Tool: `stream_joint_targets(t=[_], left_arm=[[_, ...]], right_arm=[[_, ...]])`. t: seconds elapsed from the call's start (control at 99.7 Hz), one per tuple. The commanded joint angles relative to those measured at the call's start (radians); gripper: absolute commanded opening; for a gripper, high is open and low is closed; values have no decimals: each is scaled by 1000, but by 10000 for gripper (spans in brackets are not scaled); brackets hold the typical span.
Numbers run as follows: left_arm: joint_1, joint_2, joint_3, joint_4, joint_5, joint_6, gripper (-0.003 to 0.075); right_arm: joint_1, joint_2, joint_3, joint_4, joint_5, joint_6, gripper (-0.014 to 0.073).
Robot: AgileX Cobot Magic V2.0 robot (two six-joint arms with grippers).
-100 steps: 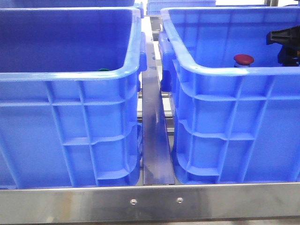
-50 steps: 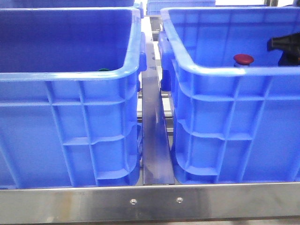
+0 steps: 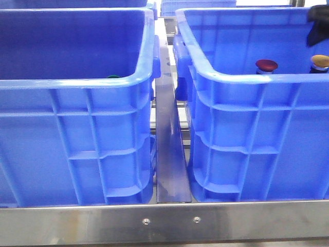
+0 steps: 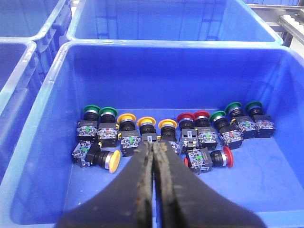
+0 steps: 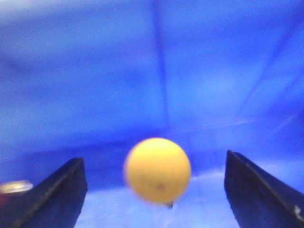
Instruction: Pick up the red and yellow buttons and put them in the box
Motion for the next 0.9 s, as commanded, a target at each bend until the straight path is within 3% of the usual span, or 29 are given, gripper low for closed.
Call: stream_joint_targets(t=[0.0,0.291,0.482,0.742,0.893], left_arm=[[3,10,-24,27,-61,-8,-19],[3,10,-24,27,-61,-8,-19],[3,10,-24,27,-61,-8,-19],[3,10,-24,27,-61,-8,-19],[3,10,-24,27,-61,-8,-19]], right_arm=[[-7,-137,25,6,11,-9,612],[-7,-509,227,6,177,-9,612],[-7,-743,344,14,178,-5,584],[-7,-1036,461,16,194,-5,383],[-7,-1136,499,16,187,-5,203]])
